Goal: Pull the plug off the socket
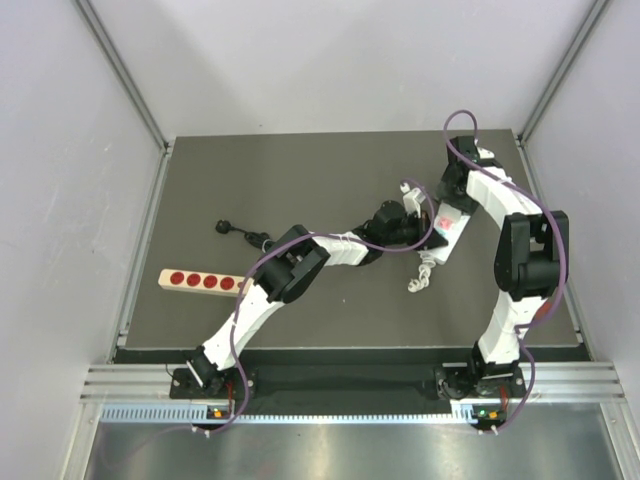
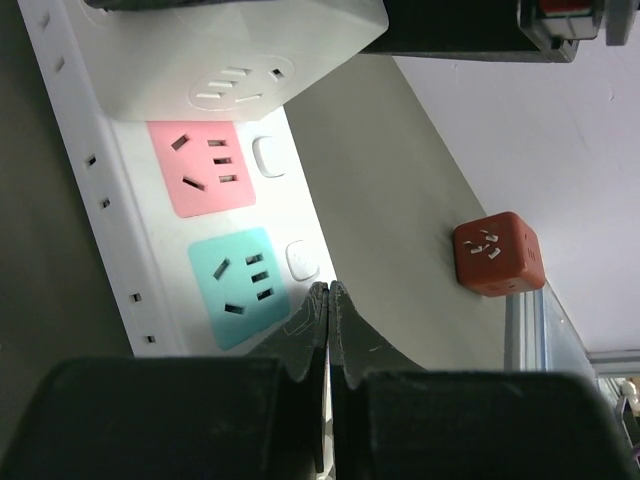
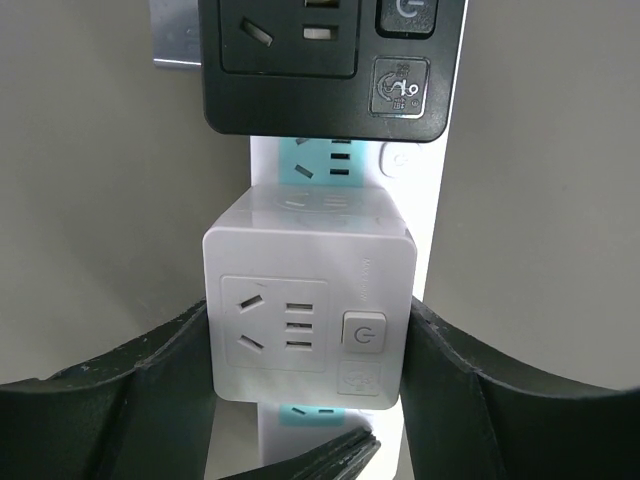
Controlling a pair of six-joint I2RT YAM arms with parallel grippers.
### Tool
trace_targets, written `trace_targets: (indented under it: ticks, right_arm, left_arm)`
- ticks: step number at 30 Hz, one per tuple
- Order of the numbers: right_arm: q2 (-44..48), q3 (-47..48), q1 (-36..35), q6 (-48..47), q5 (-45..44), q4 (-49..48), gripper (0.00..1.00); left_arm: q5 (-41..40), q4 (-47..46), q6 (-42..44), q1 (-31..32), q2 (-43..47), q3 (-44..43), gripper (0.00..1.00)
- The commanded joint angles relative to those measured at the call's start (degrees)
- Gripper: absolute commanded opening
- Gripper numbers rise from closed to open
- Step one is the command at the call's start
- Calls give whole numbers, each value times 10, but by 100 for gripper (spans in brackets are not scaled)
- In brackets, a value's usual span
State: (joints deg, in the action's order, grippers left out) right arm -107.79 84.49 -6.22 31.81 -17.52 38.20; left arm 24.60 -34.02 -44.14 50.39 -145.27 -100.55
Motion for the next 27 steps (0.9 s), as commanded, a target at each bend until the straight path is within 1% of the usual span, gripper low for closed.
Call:
trace_targets:
  ticks: [1, 4, 9, 14, 17, 27]
  right_arm:
    - [50, 49, -11, -3, 2, -4, 0]
    - [59, 31, -11, 0, 10, -16, 0]
    - [71, -16, -13, 2, 19, -36, 0]
    - [90, -42, -16, 2, 10, -47, 0]
    - [93, -50, -17, 1, 10, -53, 0]
    - [103, -38, -20, 11, 27, -73, 0]
  left_arm:
    - [-16, 60, 5, -2, -38, 4, 0]
    - [-6, 50, -1, -5, -41, -2, 0]
    - [21, 40, -36, -24, -68, -60, 0]
    - [-9, 72, -38, -30, -86, -85, 0]
    - [-8, 83, -46, -28, -102, -104, 0]
    - [-46, 154, -18, -14, -111, -119, 0]
